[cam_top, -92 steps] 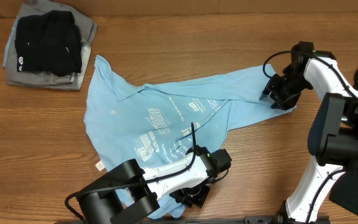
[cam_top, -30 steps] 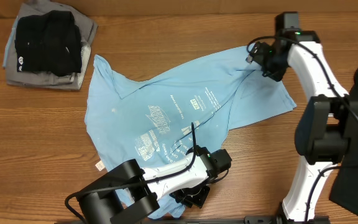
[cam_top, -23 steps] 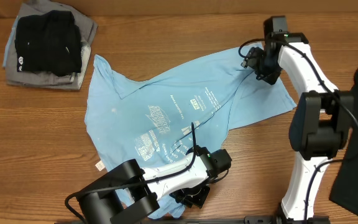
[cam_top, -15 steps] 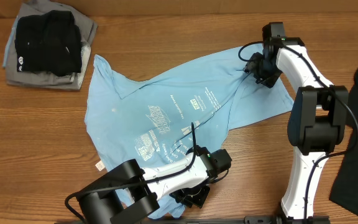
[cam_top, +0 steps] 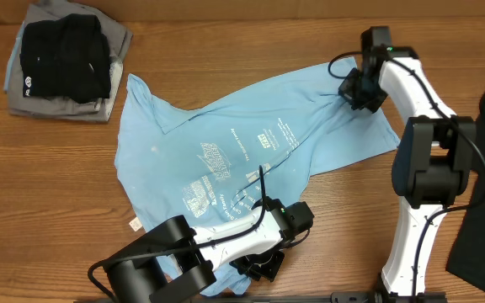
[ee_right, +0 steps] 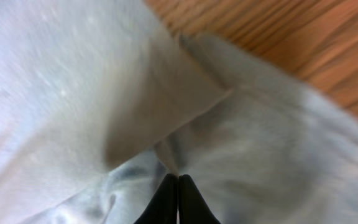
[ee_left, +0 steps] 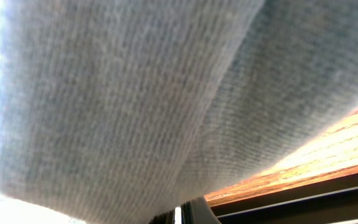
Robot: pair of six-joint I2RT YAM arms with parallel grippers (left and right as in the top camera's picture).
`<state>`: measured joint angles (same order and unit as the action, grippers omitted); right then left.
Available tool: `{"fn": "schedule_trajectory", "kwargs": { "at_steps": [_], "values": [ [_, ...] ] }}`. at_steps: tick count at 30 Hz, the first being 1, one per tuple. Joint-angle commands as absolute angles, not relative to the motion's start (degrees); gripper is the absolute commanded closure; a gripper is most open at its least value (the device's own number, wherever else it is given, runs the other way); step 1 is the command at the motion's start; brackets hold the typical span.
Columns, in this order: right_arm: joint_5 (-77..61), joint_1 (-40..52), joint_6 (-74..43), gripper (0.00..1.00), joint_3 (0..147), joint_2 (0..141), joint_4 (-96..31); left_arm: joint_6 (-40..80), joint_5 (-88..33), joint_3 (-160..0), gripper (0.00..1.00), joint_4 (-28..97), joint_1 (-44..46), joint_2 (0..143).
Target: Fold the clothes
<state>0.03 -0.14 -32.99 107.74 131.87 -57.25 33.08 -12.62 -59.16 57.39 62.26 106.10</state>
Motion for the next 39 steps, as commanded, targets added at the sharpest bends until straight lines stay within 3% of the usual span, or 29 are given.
{"fn": "schedule_trajectory", "kwargs": {
  "at_steps": [1,9,22,31,39],
  "values": [
    [0.6,-1.5,-33.2,0.96,114.1,132.1,-59.9,33.1,-10.0,-58.5,0.96,56.4,62.3,107.9],
    [0.6,-2.4,-33.2,0.96,122.3,127.0,-68.6,36.7,0.9,-66.7,0.96,66.2,62.3,98.8],
    [0.6,-2.4,-33.2,0.96,123.5,103.4,-75.4,36.9,11.5,-84.9,0.96,81.0,62.3,80.4],
    [0.6,-2.4,-33.2,0.96,123.5,85.5,-79.5,37.3,18.3,-112.9,0.96,96.2,62.3,78.0],
    [0.6,-2.4,-33.0,0.96,123.7,71.0,-80.3,32.1,21.6,-130.2,0.96,96.8,67.1,77.8]
  ]
}}
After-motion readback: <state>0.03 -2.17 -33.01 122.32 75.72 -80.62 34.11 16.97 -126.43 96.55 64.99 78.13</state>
